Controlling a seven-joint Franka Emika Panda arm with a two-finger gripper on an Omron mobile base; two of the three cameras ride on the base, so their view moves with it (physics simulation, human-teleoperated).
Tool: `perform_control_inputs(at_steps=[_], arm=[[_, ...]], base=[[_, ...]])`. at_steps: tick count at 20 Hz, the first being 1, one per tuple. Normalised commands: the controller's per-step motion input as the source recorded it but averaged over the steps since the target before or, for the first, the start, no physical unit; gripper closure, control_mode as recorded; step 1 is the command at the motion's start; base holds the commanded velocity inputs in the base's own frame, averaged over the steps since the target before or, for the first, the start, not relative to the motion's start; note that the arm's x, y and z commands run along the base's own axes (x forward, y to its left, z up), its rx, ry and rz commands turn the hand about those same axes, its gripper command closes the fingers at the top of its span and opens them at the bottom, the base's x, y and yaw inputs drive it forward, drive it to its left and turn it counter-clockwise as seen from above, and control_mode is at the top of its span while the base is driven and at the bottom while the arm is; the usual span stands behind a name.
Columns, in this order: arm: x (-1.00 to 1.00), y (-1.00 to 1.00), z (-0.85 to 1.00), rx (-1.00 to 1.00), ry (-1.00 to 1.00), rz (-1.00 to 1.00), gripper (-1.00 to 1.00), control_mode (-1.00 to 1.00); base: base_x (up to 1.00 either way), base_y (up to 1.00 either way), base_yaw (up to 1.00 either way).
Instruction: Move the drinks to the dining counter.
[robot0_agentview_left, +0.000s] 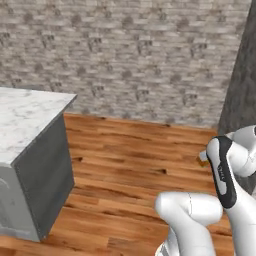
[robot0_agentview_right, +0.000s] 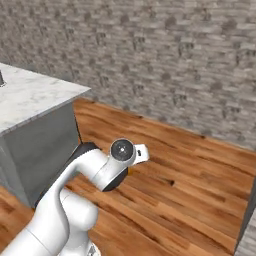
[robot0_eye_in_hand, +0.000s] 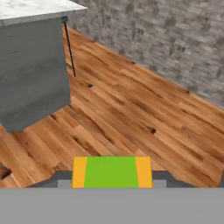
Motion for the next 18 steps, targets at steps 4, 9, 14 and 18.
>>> perform_control_inputs(at_steps=[4, 9, 14, 18], arm=[[0.0, 0.0, 0.0, 0.0, 0.0, 0.0, 1.0, 1.0], [0.0, 0.0, 0.0, 0.0, 0.0, 0.0, 1.0, 1.0], [0.0, 0.0, 0.0, 0.0, 0.0, 0.0, 1.0, 1.0], [0.0, 0.0, 0.0, 0.0, 0.0, 0.0, 1.0, 1.0]], base=[[-0.11, 0.16, 0.6], [0.31, 0.02, 0.42], [0.8, 0.0, 0.27], [0.96, 0.0, 0.22]])
